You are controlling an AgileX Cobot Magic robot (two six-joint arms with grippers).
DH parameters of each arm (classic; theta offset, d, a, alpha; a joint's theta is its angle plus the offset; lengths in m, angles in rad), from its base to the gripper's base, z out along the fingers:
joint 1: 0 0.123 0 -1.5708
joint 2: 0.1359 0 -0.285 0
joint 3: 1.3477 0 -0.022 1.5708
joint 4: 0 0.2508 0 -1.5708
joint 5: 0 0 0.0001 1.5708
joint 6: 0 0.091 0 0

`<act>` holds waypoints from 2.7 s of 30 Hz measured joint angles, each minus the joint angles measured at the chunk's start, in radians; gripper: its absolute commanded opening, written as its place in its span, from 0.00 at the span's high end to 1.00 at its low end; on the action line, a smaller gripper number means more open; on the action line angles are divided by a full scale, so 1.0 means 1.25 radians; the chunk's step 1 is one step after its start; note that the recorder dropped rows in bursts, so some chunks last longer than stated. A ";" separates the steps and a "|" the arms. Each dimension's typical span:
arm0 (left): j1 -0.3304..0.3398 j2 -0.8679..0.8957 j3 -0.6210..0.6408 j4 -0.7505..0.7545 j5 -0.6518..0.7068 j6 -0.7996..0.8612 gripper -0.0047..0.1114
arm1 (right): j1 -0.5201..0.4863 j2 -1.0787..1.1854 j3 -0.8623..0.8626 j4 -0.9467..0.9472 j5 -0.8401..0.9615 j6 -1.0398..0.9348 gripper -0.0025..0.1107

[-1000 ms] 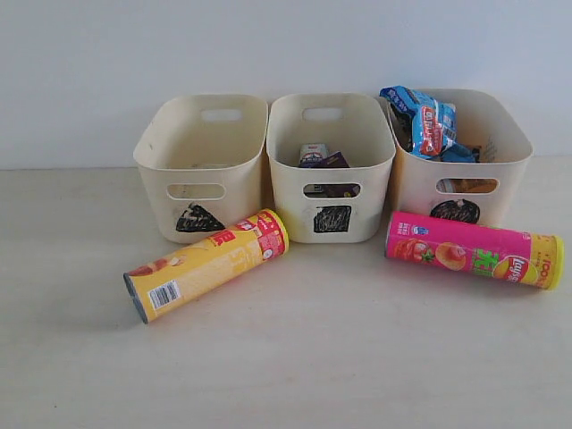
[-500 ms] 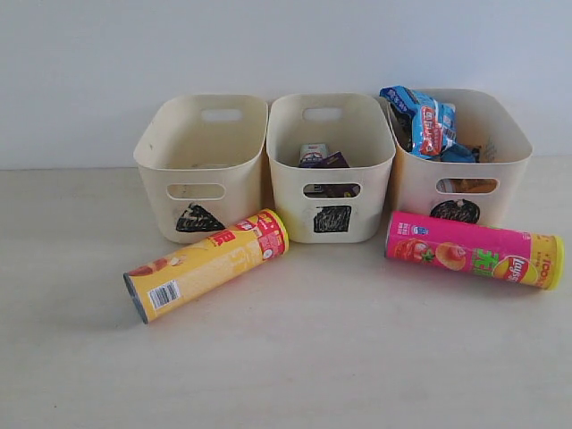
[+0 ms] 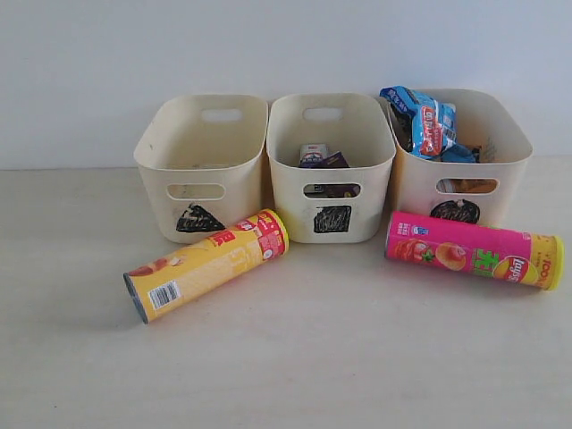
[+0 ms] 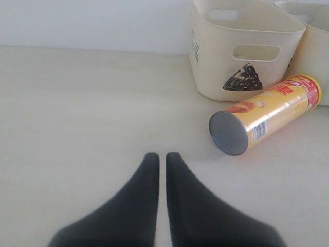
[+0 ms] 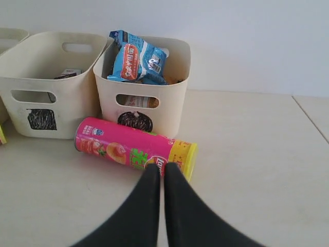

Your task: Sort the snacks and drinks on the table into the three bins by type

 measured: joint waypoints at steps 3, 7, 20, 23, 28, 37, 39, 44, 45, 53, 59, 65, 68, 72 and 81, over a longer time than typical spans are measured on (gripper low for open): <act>0.000 0.000 0.000 0.000 0.000 0.000 0.93 | 0.000 -0.012 0.042 0.000 -0.031 -0.003 0.98; 0.000 0.000 0.000 0.000 0.000 0.000 0.93 | 0.000 -0.047 0.108 0.002 -0.075 0.000 0.98; 0.000 0.000 0.000 0.000 0.000 0.000 0.93 | 0.000 -0.161 0.225 0.048 -0.086 -0.010 0.98; 0.000 0.000 0.000 0.000 0.000 0.000 0.93 | 0.000 -0.161 0.227 0.054 -0.086 -0.012 0.98; 0.000 0.000 0.000 0.000 0.000 0.000 0.93 | 0.000 -0.161 0.227 0.057 -0.082 -0.012 0.98; 0.000 0.000 0.000 0.000 0.000 0.000 0.93 | 0.000 -0.161 0.227 0.057 -0.073 -0.010 0.98; 0.000 0.000 0.000 0.000 0.000 0.000 0.93 | 0.000 -0.161 0.227 0.057 -0.071 -0.009 0.98; 0.000 0.000 0.000 0.000 0.000 0.000 0.93 | 0.000 -0.161 0.227 0.057 -0.063 -0.007 0.98; 0.000 0.000 0.000 0.000 0.000 0.000 0.93 | 0.000 -0.161 0.227 0.057 -0.063 -0.007 0.98; 0.000 0.000 0.000 0.000 0.000 0.000 0.93 | 0.000 -0.161 0.227 0.057 -0.060 -0.007 0.98; 0.000 0.000 0.000 0.047 -0.046 0.039 0.93 | 0.000 -0.161 0.227 0.057 -0.060 -0.007 0.98; 0.000 0.000 0.000 0.034 -0.246 0.034 0.93 | 0.000 -0.161 0.227 0.057 -0.060 -0.007 0.98; 0.000 0.000 0.000 0.031 -0.331 0.005 0.93 | 0.000 -0.161 0.227 0.057 -0.060 -0.007 0.98; 0.000 0.000 0.000 0.031 -0.391 -0.036 0.93 | 0.000 -0.161 0.227 0.057 -0.060 -0.007 0.98; 0.000 0.002 -0.018 0.022 -0.545 -0.164 0.93 | 0.000 -0.161 0.227 0.057 -0.060 -0.007 0.98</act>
